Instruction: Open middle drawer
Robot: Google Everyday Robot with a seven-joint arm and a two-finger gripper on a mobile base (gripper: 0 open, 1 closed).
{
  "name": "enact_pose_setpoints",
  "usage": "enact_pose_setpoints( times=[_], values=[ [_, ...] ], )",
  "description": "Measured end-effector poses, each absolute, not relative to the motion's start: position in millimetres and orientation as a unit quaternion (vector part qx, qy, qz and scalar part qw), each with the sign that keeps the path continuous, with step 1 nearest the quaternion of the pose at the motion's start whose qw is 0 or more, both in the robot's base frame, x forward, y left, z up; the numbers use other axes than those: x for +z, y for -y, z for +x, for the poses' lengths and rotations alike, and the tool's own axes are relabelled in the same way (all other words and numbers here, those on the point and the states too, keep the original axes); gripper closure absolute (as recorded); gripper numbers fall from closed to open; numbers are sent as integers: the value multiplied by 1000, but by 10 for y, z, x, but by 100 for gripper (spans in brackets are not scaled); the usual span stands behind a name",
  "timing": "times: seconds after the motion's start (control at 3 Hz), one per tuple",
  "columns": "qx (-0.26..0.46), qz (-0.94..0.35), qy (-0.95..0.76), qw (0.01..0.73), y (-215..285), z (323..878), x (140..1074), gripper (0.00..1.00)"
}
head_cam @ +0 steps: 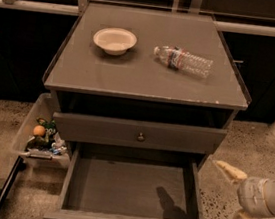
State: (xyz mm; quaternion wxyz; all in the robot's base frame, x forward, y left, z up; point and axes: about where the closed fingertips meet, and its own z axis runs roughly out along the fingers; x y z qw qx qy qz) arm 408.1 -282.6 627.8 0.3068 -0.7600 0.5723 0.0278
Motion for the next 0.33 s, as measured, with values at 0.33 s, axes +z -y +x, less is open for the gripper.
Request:
enact_pose_setpoints(
  times=[0.33],
  values=[
    [26, -760, -572, 308, 2837, 4098, 6314, 0]
  ],
)
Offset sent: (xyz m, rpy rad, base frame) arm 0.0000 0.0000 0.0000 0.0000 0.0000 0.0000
